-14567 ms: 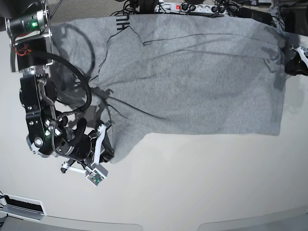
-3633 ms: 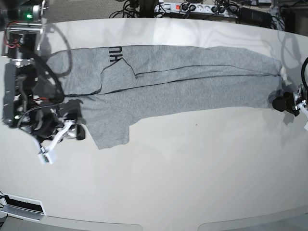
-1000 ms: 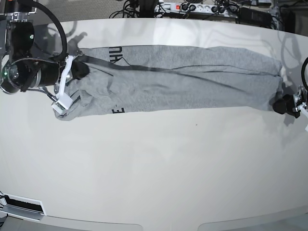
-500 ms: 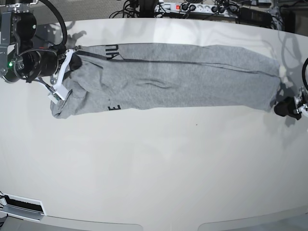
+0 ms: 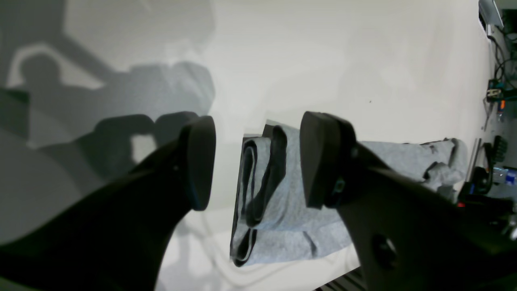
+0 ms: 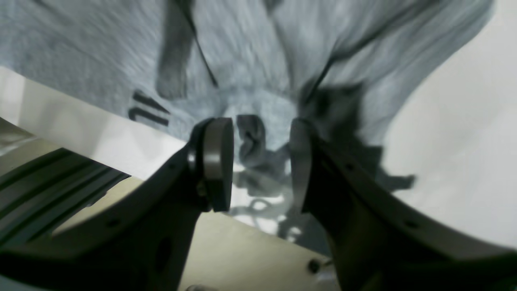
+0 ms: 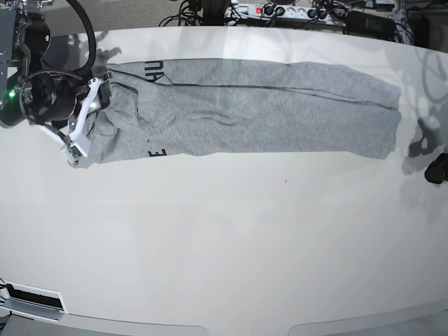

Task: Layout the t-shirt on the table in an organized manner, then fold the t-shirt properly
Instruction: 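Tuck the folded edge with the right gripper and smooth the strip, then grasp both ends of the folded strip with the left and right grippers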

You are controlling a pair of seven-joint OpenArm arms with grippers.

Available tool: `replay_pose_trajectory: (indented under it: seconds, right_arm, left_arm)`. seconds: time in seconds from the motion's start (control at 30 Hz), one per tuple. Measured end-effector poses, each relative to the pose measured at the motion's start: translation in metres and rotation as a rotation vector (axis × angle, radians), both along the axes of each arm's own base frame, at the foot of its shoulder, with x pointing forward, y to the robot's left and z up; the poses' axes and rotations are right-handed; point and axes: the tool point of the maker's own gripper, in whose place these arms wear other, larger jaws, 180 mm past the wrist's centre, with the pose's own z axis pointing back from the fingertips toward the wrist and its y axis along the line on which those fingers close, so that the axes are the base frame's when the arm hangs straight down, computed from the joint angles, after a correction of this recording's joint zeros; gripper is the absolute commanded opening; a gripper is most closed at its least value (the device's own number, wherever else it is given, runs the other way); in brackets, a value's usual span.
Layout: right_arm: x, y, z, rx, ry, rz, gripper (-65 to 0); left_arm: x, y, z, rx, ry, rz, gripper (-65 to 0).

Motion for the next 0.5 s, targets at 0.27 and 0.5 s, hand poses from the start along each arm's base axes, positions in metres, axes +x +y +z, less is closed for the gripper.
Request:
replay_pose_trajectory:
  seconds: [0.27,0.5]
  right_arm:
    - [0.053,-0.006,0.022,0.058,-0.29,-0.163,-25.9]
    - [0.065,-0.045,-0.012,0.012,-0.218,-0.415,-19.6]
  left_arm:
    - [0.001,-0.001,0.002,-0.01,-0.009,0.004,-30.5]
    - [0.002,-0.002,0.001,-0.012,-0.01,0.004,-30.5]
